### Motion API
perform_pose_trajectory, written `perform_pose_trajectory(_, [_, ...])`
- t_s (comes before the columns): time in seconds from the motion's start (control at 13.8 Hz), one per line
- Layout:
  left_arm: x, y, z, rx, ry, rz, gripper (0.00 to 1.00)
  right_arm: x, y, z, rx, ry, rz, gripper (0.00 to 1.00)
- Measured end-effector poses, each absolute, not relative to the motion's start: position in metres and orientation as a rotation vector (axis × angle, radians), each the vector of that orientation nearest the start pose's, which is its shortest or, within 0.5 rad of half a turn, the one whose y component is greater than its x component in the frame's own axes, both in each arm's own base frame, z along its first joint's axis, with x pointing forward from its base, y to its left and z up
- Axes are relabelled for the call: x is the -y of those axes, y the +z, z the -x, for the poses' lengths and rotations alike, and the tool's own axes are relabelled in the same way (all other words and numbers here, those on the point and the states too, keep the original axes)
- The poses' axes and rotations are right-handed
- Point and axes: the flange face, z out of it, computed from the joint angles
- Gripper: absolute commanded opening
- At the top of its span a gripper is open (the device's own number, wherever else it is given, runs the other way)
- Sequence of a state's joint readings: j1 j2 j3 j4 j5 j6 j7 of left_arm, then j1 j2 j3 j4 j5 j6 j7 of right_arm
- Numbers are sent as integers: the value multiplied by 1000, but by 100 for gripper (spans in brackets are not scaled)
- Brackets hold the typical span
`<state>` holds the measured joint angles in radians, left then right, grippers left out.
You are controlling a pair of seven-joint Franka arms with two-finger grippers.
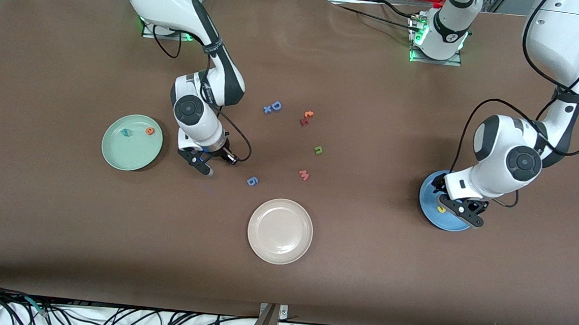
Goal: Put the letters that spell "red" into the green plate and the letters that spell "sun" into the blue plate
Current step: 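Drop the yellow u on the blue plate while the right gripper grasps a teal letter, then drop the teal letter on the green plate while the left gripper reaches green u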
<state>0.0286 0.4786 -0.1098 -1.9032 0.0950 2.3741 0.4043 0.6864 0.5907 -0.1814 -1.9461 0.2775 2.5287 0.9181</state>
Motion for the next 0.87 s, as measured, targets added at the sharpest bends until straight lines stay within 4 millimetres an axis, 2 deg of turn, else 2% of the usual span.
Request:
perform_pose_trajectory(0.15, [75, 248, -625, -721, 22, 3065, 100, -278, 186, -550, -949, 89, 2977, 28])
perform_pose_trajectory(0.36, [142, 250, -609, -454, 80, 3155, 100, -243, 225, -564, -914, 159, 3011, 28])
perform_pose_trajectory(0.58, [210, 250, -588, -247, 110, 3183, 100, -187, 267, -574, -820, 273, 3052, 28])
perform_pose_trajectory(0.73, [256, 247, -569, -105, 129, 3180, 100, -145, 277, -579, -760, 315, 3074, 28])
perform_pose_trajectory(0.87, [289, 238, -552, 37, 158, 3169, 100, -107, 276, -583, -677, 321, 3101, 28])
